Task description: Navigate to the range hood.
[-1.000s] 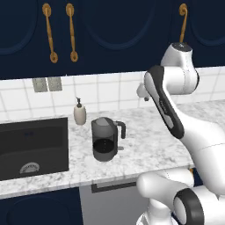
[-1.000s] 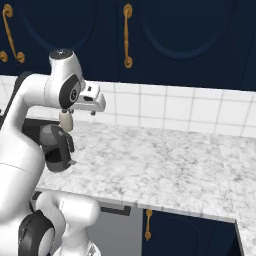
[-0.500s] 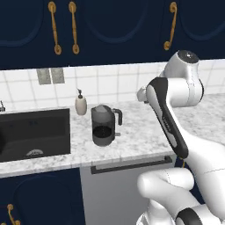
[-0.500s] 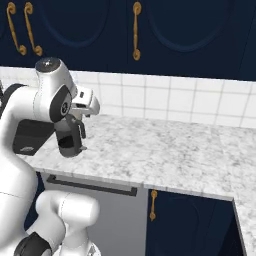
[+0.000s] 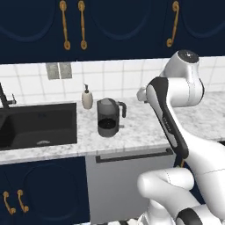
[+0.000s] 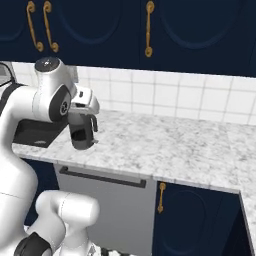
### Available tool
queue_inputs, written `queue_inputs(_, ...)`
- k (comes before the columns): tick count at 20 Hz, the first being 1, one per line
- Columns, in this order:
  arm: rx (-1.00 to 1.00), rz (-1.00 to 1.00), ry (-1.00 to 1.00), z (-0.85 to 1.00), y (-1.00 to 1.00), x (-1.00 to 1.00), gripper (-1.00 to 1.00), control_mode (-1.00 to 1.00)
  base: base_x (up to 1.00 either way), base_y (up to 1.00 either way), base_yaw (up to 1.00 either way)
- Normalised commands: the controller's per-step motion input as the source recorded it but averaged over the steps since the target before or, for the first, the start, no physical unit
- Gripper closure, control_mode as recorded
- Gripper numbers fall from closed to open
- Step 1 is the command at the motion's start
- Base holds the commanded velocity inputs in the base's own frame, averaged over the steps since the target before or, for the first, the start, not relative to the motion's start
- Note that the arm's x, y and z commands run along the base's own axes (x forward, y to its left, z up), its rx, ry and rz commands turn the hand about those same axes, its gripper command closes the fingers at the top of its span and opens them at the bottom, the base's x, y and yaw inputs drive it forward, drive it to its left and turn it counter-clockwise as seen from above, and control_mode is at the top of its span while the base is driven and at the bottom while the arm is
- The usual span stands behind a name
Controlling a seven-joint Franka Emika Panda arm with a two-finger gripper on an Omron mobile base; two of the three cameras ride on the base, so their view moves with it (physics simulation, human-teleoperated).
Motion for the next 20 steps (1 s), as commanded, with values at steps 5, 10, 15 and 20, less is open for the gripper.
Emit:
queue_inputs(5, 0.00, 0.00, 0.00, 0.00, 0.00, 0.00, -1.00, 1.00, -0.07, 0.17, -0.33)
queue_inputs(10, 0.00, 0.00, 0.00, 0.00, 0.00, 0.00, -1.00, 1.00, -0.21, 0.18, -0.75)
queue_inputs(15, 0.00, 0.00, 0.00, 0.00, 0.00, 0.00, -1.00, 1.00, -0.56, 0.13, -0.87)
queue_inputs(20, 0.00, 0.00, 0.00, 0.00, 0.00, 0.00, -1.00, 1.00, -0.66, 0.19, -0.87)
